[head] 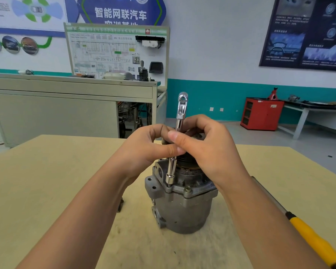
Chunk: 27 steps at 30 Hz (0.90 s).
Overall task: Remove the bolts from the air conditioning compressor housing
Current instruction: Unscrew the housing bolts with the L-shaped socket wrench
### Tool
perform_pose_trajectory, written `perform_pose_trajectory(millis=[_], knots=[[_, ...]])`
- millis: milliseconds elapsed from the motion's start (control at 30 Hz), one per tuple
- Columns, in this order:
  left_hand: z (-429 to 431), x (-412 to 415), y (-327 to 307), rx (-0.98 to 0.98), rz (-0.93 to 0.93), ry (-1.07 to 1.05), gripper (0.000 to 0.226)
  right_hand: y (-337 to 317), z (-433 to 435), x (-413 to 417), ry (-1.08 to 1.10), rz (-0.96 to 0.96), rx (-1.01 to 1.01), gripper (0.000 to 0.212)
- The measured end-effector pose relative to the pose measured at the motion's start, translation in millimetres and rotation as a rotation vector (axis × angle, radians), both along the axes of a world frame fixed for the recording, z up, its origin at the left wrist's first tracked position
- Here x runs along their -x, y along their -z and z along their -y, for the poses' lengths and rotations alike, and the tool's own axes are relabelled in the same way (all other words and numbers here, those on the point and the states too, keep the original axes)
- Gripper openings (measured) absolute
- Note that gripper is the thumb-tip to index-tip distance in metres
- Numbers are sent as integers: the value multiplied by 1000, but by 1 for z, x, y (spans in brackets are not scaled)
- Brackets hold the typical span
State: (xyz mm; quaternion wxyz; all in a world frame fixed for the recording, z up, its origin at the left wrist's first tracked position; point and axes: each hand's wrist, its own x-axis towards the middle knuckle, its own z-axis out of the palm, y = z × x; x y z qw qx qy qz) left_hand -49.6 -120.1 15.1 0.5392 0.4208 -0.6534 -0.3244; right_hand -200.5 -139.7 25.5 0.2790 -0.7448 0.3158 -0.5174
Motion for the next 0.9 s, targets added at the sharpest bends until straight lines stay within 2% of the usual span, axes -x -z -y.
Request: perform_pose_trajectory(millis=[133,367,567,700,767,833,900], knots=[[1,0,1,9,6,-5,12,0,1,0,-4,-6,-3,14],[-2,-7,0,-33,-1,140,18,-2,1,-1,-11,-37,33,15],[1,-8,3,-38,5,77,21,-1,3,-1,-11,-62,55,16],[1,-5,3,-24,24,63,53,0,2,0,-17,-24,25,15],[0,-2,2,-18,22,36,57,0,1,0,-12,4,7,13],[-1,0,1,-18,5,12,47,0,0,1,-6,28,3,14],[-2,2,0,-9,-8,5,26,0,-1,1,6,39,8,17]])
